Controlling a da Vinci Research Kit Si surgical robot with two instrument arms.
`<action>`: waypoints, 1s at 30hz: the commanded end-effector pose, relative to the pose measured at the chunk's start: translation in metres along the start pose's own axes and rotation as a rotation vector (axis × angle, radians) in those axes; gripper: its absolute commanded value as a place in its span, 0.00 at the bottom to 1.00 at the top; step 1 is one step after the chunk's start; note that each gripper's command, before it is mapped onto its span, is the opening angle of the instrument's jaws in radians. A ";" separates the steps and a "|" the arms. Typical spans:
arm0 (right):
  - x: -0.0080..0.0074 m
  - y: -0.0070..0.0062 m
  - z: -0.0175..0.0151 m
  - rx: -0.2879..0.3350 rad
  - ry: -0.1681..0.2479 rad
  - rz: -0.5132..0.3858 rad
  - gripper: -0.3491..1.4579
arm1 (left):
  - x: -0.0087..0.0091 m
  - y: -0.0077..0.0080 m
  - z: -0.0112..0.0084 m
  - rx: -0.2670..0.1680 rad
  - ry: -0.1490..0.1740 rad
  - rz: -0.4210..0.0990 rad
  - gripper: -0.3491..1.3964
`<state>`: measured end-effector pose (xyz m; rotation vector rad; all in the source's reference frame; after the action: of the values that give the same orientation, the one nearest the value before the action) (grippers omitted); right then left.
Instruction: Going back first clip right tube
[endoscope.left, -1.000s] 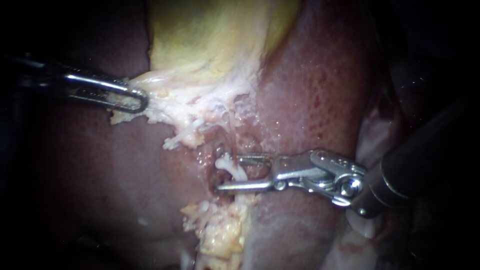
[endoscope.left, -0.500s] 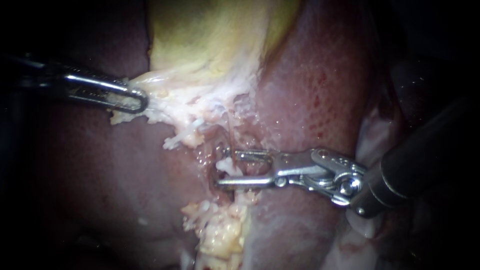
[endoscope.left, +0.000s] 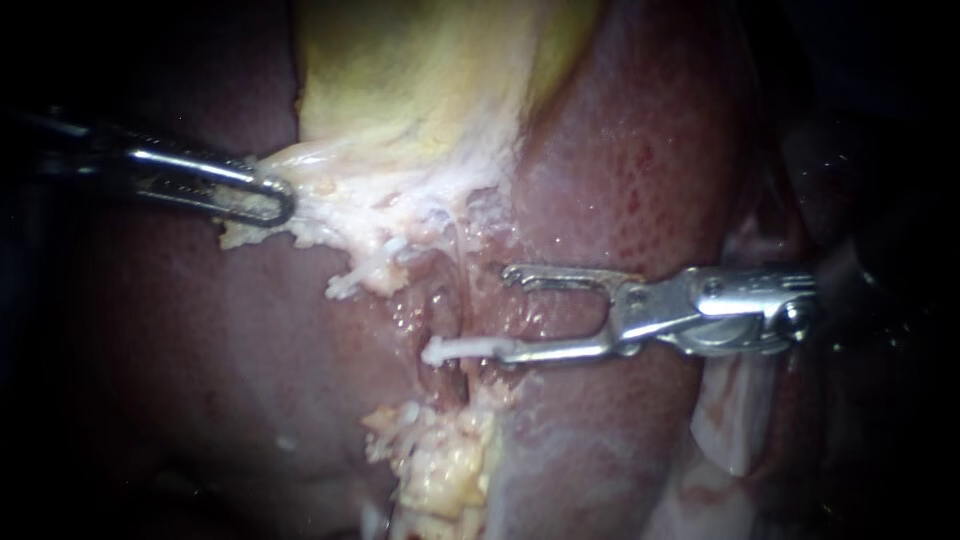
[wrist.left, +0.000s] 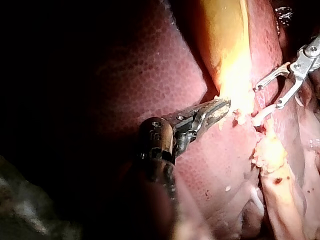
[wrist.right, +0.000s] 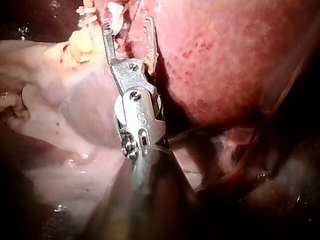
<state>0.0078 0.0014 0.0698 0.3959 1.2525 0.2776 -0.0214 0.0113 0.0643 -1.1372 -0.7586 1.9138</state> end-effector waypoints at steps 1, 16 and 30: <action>0.0004 0.0000 -0.0005 0.004 -0.012 -0.021 0.47 | 0.0000 0.0000 0.0000 0.000 0.000 0.000 0.00; 0.0033 -0.0009 -0.0053 0.039 -0.068 -0.121 0.47 | 0.0000 0.0000 0.0000 0.000 0.000 0.000 0.00; 0.0032 -0.0009 -0.0055 0.040 -0.068 -0.122 0.47 | -0.0016 -0.0006 0.0040 -0.014 -0.009 0.011 0.00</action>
<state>0.0035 0.0027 0.0652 0.3594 1.2119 0.1342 -0.0246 0.0098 0.0676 -1.1467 -0.7747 1.9271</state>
